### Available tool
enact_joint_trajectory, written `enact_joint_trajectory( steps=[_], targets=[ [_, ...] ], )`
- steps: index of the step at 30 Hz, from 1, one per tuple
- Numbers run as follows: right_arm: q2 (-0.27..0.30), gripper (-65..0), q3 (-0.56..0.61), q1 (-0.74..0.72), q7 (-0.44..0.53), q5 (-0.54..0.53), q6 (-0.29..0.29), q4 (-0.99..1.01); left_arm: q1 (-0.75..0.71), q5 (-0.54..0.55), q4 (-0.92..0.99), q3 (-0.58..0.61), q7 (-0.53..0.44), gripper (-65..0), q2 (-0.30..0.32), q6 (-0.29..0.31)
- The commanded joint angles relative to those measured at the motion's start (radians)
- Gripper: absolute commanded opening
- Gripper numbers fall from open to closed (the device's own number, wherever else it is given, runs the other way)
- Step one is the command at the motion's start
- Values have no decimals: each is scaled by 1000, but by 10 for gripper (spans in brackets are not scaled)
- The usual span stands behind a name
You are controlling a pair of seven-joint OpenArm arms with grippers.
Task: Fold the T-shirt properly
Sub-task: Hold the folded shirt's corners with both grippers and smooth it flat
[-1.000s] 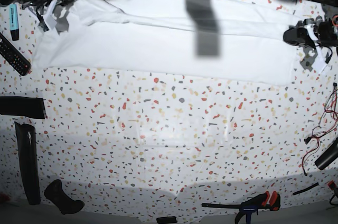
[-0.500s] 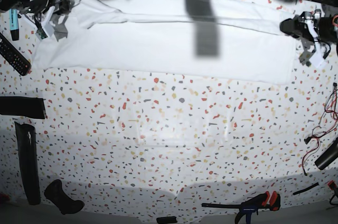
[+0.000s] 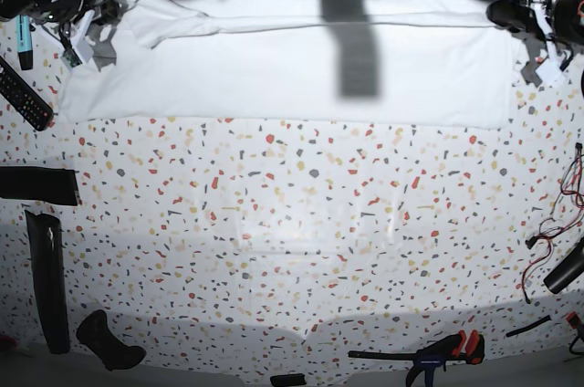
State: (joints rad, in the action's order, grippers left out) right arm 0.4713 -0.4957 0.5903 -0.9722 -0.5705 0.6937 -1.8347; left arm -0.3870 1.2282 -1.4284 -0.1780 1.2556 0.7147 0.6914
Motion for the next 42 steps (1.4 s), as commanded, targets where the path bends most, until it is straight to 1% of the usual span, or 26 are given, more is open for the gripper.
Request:
enact_joint_trajectory(
  steps=[1,8,10,13,14,19,31,42],
  targets=[
    [16,-650,-8,3,8,-2,4,-17,11,11,-13,-10,-14,-456,23,7],
    [16,-650,-8,3,7,-8,4,-17,24,11,-92,-14,-10,-456,23,7],
    [16,-650,-8,3,7,-8,4,-17,21,24,-128,-14,26,-456,23,7],
    [16,-650,-8,3,6,-8,4,-17,15,83,-164,-14,108,-456,23,7],
    [16,-650,-8,3,6,-8,4,-17,11,98,-169,-14,119,-456,23,7],
    [16,-650,-8,3,7,-8,4,-17,-13,116,-170,-14,76,-456,22,7],
    [16,-650,-8,3,6,-8,4,-17,-89,116,-170,-14,82,-456,23,7],
    [16,-650,-8,3,7,-9,4,-18,-105,114,-170,-14,74,-456,5,7]
  ],
)
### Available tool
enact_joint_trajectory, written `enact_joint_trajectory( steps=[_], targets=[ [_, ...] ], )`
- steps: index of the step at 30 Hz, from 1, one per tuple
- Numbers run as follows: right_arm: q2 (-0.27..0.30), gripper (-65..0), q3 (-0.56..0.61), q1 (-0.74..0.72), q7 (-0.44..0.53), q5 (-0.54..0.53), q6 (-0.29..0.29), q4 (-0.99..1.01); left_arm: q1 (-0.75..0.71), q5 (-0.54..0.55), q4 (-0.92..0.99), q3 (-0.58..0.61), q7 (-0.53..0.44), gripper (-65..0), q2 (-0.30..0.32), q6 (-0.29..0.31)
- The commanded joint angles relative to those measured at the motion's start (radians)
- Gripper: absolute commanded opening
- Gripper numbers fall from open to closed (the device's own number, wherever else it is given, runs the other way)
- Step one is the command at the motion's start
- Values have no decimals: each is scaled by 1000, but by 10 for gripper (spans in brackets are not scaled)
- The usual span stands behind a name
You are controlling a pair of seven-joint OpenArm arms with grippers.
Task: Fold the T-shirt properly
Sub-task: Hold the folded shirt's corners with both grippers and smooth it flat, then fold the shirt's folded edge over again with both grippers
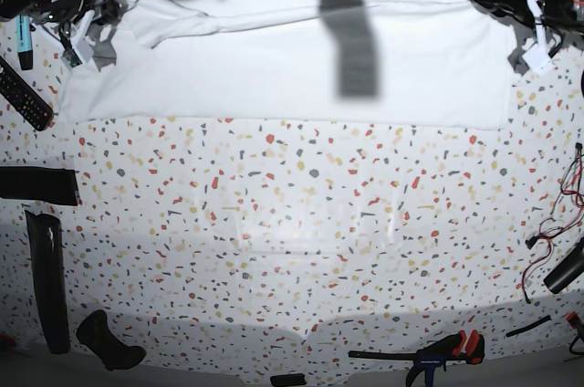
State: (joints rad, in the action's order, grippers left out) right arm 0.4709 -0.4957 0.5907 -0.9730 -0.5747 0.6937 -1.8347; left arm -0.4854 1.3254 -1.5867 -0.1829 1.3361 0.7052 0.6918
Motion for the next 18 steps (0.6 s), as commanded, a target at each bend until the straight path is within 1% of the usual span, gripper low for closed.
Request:
enact_joint_trajectory(
  steps=[1,6,8,13,18],
  targets=[
    [17,-650,-8,3,7,-5,4,-18,-11,12,-11,-9,-12,-456,9,6],
    [17,-650,-8,3,-9,-5,4,-18,-19,-71,-10,-9,-20,-456,-55,6],
    [17,-650,-8,3,-13,-5,4,-18,-22,-92,-10,-9,-20,-456,-68,6],
    [17,-650,-8,3,-13,-5,4,-18,-30,-96,-10,-9,0,-456,-55,6],
    [17,-650,-8,3,-12,-5,4,-18,-30,-94,-16,-9,37,-456,-20,6]
  ],
)
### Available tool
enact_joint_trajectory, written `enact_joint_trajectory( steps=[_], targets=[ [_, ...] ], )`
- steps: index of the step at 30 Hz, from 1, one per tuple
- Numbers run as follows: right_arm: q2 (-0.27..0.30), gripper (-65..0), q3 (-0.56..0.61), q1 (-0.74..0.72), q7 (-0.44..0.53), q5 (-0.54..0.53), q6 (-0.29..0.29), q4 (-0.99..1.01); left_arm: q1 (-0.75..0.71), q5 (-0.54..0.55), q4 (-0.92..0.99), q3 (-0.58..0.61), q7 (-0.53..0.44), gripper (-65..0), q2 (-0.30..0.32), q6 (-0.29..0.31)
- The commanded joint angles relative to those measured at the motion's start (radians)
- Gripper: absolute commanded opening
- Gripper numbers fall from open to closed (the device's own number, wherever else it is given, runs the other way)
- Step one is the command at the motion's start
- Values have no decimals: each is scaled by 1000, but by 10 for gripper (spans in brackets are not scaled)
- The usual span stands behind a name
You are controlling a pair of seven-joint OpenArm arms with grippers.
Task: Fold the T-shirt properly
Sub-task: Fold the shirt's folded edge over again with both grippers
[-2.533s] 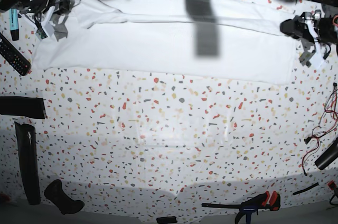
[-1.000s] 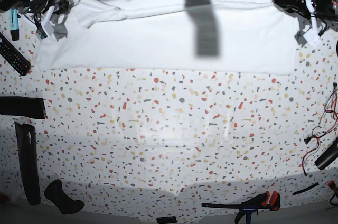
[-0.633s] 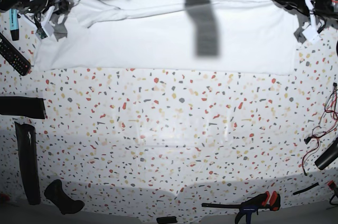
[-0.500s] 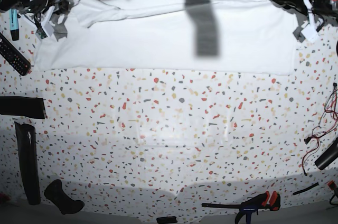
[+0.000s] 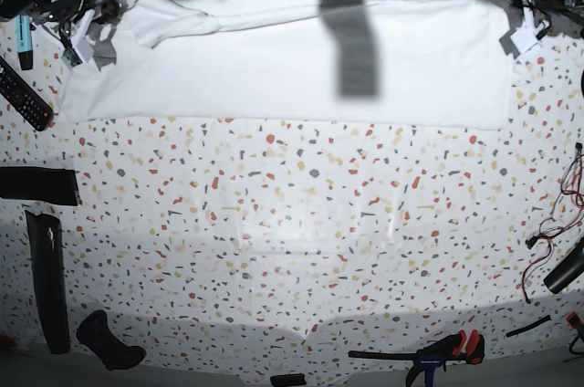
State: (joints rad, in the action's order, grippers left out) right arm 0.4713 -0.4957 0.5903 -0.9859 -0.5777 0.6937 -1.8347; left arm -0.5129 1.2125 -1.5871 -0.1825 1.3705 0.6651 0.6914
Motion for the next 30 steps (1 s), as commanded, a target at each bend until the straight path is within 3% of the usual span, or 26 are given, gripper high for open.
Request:
enact_joint_trajectory(
  steps=[1,5,9,13,16,18,21,24,30],
  targets=[
    [16,-650,-8,3,1,-2,4,-18,-2,21,-23,-10,2,-456,31,7],
    [16,-650,-8,3,1,-2,4,-18,-2,102,-84,-21,2,-456,68,7],
    [16,-650,-8,3,0,-2,4,-18,0,107,-196,-61,-13,-456,69,7],
    [16,-650,-8,3,1,-2,4,-18,3,59,-324,-101,-165,-456,52,7],
    [16,-650,-8,3,1,-5,4,-18,9,-92,-368,-97,-327,-456,-14,7],
    [16,-650,-8,3,1,-17,4,-18,28,-193,-368,-97,-384,-456,-79,7],
    [16,-650,-8,3,0,-60,4,-18,68,-268,-361,-97,-399,-456,-169,7],
    [16,-650,-8,3,-2,-62,4,-23,98,-270,-344,-97,-398,-456,-234,7],
    [37,-650,-8,1,-1,-137,4,-97,97,-270,-338,-97,-372,-456,-281,7]
  ],
)
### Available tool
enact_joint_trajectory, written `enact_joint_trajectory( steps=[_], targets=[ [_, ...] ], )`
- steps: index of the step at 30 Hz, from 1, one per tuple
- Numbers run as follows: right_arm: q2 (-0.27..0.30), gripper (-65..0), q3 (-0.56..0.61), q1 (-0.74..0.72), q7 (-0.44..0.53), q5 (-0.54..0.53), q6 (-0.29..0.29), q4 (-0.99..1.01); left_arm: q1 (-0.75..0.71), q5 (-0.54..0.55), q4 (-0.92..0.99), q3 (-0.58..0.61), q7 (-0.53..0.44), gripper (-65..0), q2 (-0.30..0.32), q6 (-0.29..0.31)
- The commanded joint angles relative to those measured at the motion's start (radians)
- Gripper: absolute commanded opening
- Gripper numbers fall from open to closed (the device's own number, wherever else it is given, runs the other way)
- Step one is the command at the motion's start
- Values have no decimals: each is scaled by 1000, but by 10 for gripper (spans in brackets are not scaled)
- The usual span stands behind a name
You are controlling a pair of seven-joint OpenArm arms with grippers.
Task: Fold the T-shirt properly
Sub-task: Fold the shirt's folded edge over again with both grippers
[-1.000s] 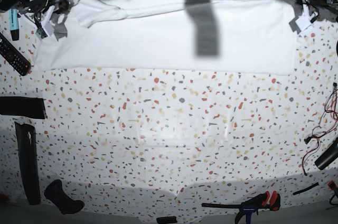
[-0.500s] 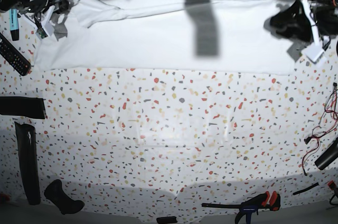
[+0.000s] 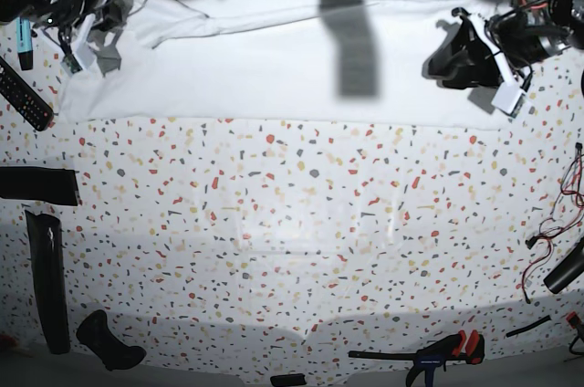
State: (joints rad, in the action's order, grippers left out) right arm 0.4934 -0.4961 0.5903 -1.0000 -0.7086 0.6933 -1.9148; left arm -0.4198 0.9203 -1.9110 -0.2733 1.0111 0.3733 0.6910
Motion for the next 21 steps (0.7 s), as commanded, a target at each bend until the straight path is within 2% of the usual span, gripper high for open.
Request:
enact_joint_trajectory(
  steps=[1,4,15,21],
  targets=[
    [23,-650,-8,-6,12,-34,5,-27,4,23,-14,-6,-13,-456,9,7],
    [39,-650,-8,-48,12,-55,5,-32,4,23,-14,-6,-6,-456,9,7],
    [28,-650,-6,-284,14,-55,5,-31,4,23,-14,-6,-6,-456,9,7],
    [14,-650,-6,-307,3,-51,5,-26,3,23,-14,-6,-2,-456,9,7]
  ],
)
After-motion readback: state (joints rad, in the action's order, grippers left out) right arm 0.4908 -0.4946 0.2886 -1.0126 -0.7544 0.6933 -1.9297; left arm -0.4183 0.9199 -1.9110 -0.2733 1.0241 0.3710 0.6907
